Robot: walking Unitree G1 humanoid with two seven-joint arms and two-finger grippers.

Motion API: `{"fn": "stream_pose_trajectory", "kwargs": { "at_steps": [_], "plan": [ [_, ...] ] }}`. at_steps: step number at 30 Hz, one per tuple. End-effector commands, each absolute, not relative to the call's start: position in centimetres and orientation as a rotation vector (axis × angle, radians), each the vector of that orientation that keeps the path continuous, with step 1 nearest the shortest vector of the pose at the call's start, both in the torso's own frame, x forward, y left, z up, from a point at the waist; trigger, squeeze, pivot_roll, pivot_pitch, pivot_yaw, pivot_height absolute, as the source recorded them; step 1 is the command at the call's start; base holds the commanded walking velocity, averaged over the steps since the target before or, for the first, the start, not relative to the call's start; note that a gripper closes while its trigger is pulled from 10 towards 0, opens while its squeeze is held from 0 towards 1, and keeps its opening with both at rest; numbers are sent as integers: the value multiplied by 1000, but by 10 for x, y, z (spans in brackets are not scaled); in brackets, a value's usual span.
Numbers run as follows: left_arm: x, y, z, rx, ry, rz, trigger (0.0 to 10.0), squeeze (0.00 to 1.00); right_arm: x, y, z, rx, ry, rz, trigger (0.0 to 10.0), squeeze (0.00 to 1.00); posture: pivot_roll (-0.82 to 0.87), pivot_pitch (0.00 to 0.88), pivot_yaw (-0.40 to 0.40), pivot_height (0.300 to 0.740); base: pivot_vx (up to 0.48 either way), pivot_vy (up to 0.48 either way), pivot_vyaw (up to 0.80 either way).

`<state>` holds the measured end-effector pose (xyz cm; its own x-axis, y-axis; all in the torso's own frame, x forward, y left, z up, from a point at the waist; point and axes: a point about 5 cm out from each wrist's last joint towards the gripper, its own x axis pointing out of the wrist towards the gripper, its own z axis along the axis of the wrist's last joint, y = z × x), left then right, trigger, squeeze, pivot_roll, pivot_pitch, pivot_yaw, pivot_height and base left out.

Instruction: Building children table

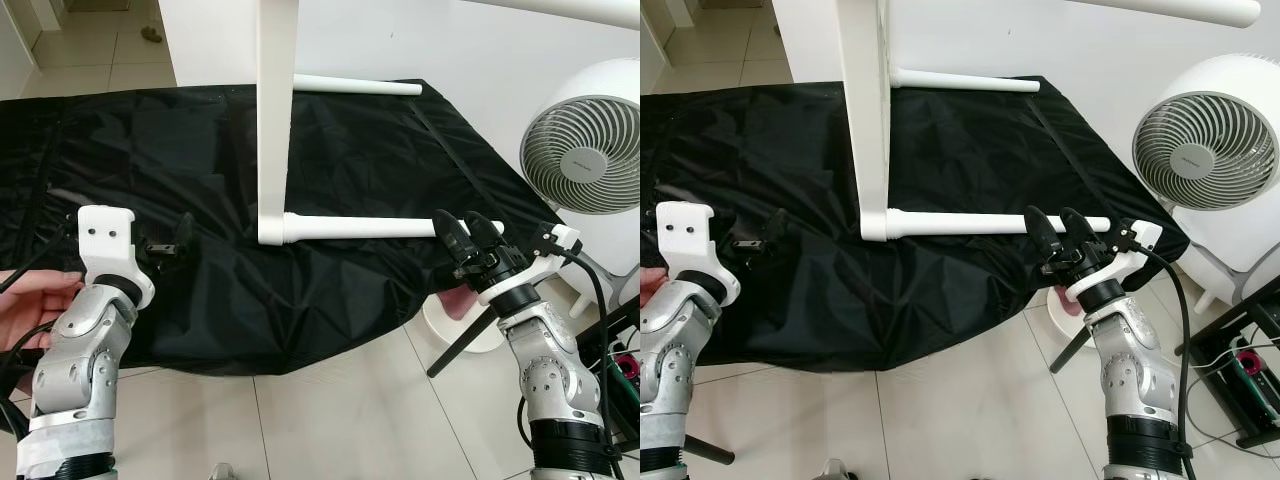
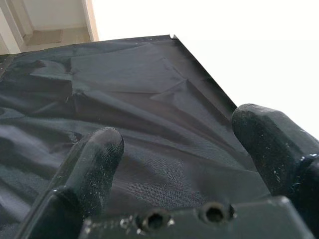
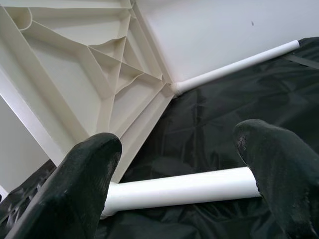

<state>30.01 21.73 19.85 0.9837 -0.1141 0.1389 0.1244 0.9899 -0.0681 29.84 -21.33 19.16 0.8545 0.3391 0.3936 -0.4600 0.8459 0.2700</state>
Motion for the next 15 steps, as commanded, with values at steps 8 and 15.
{"fn": "stream_pose_trajectory", "kwargs": {
  "at_steps": [8, 15],
  "plan": [
    [299, 218, 196, -79, -126, -113, 10000, 0, 298, -218, 195, 356, -360, 421, 10000, 0, 116, 104, -42, 740, 0, 0, 0],
    [299, 218, 197, -74, -128, -113, 10000, 0, 299, -219, 195, 353, -363, 420, 10000, 0, 117, 103, -42, 740, 0, 0, 0]
  ]
}}
